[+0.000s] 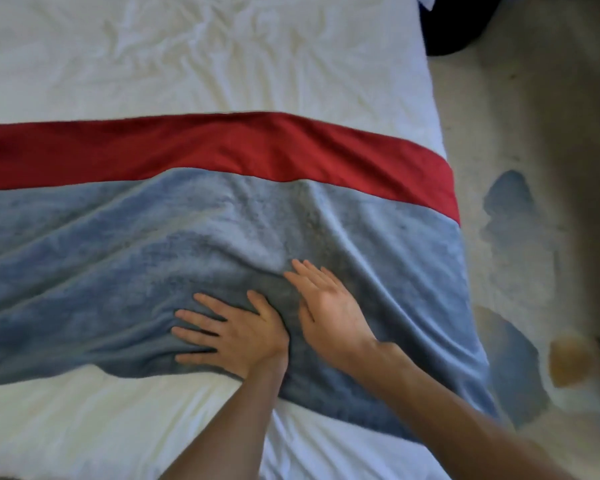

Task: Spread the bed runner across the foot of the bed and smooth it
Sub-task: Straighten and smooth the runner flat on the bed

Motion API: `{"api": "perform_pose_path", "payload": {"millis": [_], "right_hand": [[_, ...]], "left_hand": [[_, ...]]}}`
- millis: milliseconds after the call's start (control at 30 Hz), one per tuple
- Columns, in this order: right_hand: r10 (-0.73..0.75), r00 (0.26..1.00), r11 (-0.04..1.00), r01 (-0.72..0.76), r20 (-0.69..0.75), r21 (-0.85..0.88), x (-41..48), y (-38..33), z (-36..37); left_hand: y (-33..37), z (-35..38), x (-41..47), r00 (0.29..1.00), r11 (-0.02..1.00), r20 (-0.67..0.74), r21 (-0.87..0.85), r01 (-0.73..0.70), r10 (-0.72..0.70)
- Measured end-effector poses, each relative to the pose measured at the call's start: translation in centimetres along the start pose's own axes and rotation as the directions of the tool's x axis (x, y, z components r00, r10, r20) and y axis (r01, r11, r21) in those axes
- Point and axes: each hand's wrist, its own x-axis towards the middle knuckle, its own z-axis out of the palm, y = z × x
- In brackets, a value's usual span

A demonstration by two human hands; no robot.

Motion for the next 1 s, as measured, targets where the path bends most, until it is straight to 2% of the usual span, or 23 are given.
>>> {"api": "perform_pose_path", "payload": {"millis": [133, 233, 300, 367, 400, 467, 533, 600, 733, 867, 933, 1000], "right_hand": [[0.056, 0.998, 0.995, -0.057, -0.025, -0.076, -4.8, -1.9, 1.9], [0.126, 0.992, 0.971, -0.128, -0.025, -0.201, -7.9, -4.3, 4.1], [0.185, 0.981, 0.948, -0.192, -0.051, -0.253, -8.8, -6.0, 5.2], [0.207, 0.976, 0.941, -0.219, -0.074, -0.257, -9.0, -7.5, 6.1], [0.192, 0.978, 0.943, -0.205, -0.075, -0.261, -9.0, -8.3, 6.4], [0.138, 0.988, 0.943, -0.152, -0.068, -0.295, -9.0, -9.7, 7.2], [0.125, 0.989, 0.935, -0.145, -0.08, -0.324, -8.9, -10.7, 7.7], [0.146, 0.983, 0.915, -0.175, -0.107, -0.363, -8.4, -11.5, 7.9], [0.148, 0.979, 0.849, -0.198, -0.139, -0.49, -7.1, -13.1, 8.2], [0.209, 0.975, 0.758, -0.213, -0.08, -0.616, -5.8, -14.9, 9.0], [0.247, 0.963, 0.74, -0.261, -0.11, -0.62, -5.7, -15.5, 9.5], [0.258, 0.958, 0.739, -0.277, -0.121, -0.614, -5.9, -15.5, 9.8]], "left_hand": [[-0.4, -1.3, 0.0, 0.997, 0.995, 0.028, -0.071, -0.066, 0.068], [-1.2, -2.7, 0.5, 0.984, 0.996, 0.164, -0.058, -0.064, 0.073], [-1.7, -4.0, 1.0, 0.956, 0.988, 0.272, -0.136, -0.072, 0.108], [-3.1, -5.4, 1.4, 0.918, 0.966, 0.335, -0.215, -0.144, 0.212], [-4.1, -6.1, 1.5, 0.892, 0.949, 0.343, -0.214, -0.23, 0.293], [-6.9, -7.4, 2.1, 0.798, 0.867, 0.34, -0.163, -0.471, 0.497], [-9.6, -8.6, 3.2, 0.649, 0.704, 0.319, -0.096, -0.703, 0.691], [-11.6, -9.8, 4.8, 0.493, 0.528, 0.298, -0.044, -0.848, 0.818], [-13.5, -11.8, 7.7, 0.273, 0.291, 0.296, -0.017, -0.957, 0.915], [-13.7, -12.9, 9.5, 0.077, 0.066, 0.294, 0.045, -0.997, 0.953], [-13.9, -12.9, 9.6, 0.017, -0.006, 0.257, 0.089, -0.996, 0.966], [-14.1, -12.9, 9.4, 0.0, -0.036, 0.243, 0.143, -0.989, 0.97]]}}
